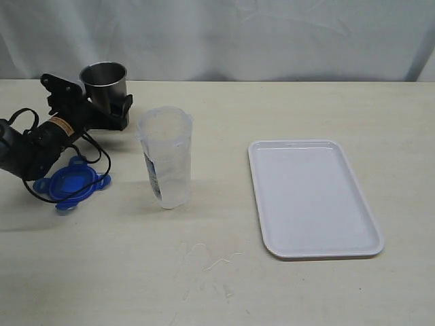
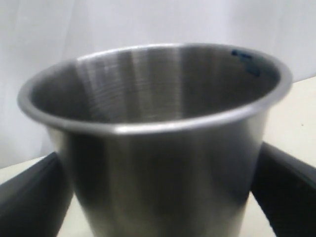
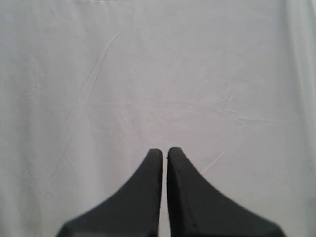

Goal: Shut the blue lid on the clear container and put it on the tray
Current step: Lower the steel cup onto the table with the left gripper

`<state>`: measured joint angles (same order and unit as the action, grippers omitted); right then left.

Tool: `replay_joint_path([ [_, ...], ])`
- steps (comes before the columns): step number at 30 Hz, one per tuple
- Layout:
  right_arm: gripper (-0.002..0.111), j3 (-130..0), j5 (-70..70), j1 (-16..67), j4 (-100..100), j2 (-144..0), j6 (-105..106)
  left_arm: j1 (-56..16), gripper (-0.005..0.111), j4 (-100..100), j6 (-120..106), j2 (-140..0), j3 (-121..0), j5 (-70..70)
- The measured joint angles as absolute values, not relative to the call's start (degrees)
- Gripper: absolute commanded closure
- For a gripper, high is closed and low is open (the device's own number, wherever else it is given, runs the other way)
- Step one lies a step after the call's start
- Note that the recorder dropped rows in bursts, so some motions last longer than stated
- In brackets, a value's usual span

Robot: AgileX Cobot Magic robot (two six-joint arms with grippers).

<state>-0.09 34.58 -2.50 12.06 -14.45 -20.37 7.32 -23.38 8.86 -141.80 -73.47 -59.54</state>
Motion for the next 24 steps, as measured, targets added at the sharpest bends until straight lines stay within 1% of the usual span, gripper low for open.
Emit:
replay_joint_path([
  [1, 0.104, -0.09, 34.58, -2.5, 12.06, -14.45, -20.37, 7.32, 0.002, -23.38, 8.86, -141.8, -73.47, -58.99],
  [10, 0.104, -0.09, 34.58, -2.5, 12.06, -14.45, -20.37, 7.32, 0.002, -23.51, 9.29, -141.8, -73.47, -57.54],
  [16, 0.104, -0.09, 34.58, -2.5, 12.06, -14.45, -20.37, 7.32, 0.002, -24.51, 11.22, -141.42, -73.33, -52.41],
  [18, 0.104, -0.09, 34.58, -2.5, 12.06, -14.45, -20.37, 7.57, 0.002, -25.46, 11.31, -141.2, -72.44, -53.61],
  [20, 0.104, -0.09, 34.58, -2.5, 12.06, -14.45, -20.37, 8.12, 0.002, -26.11, 11.56, -141.2, -70.74, -57.8],
  [24, 0.104, -0.09, 34.58, -2.5, 12.06, -14.45, -20.37, 9.23, 0.002, -26.23, 11.56, -141.2, -69.3, -60.23],
])
